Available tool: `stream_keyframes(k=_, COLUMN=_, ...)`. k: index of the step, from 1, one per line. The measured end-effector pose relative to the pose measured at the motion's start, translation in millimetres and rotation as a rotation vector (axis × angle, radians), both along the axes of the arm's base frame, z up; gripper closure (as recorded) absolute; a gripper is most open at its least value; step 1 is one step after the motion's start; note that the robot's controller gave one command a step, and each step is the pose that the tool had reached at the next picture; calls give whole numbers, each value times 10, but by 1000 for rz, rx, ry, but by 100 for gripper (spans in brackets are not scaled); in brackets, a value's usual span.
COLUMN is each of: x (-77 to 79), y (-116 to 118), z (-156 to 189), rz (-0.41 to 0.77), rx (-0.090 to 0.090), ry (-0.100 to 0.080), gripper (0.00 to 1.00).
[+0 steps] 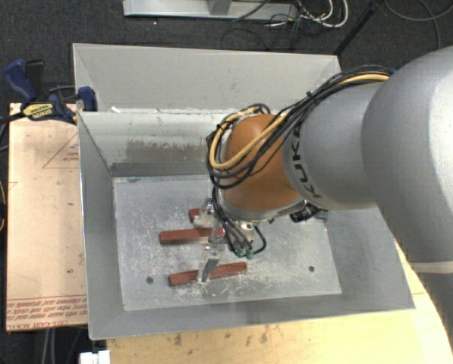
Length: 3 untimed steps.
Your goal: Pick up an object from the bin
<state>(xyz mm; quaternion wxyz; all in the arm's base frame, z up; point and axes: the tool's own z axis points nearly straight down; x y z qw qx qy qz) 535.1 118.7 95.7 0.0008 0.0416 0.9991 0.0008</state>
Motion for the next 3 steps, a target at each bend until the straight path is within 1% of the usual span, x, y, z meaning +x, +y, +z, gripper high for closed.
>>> stream_keyframes(k=1, x=-379, y=172, z=-180, rz=260, rx=2, ry=-25, gripper=100)
stream_keyframes(k=2, x=-379, y=172, z=-180, rz=259, rx=2, ry=-25, gripper=100)
stream_keyframes(k=3, x=-411, y=82, z=1537, rz=292, rx=-1, ry=-6, gripper=100)
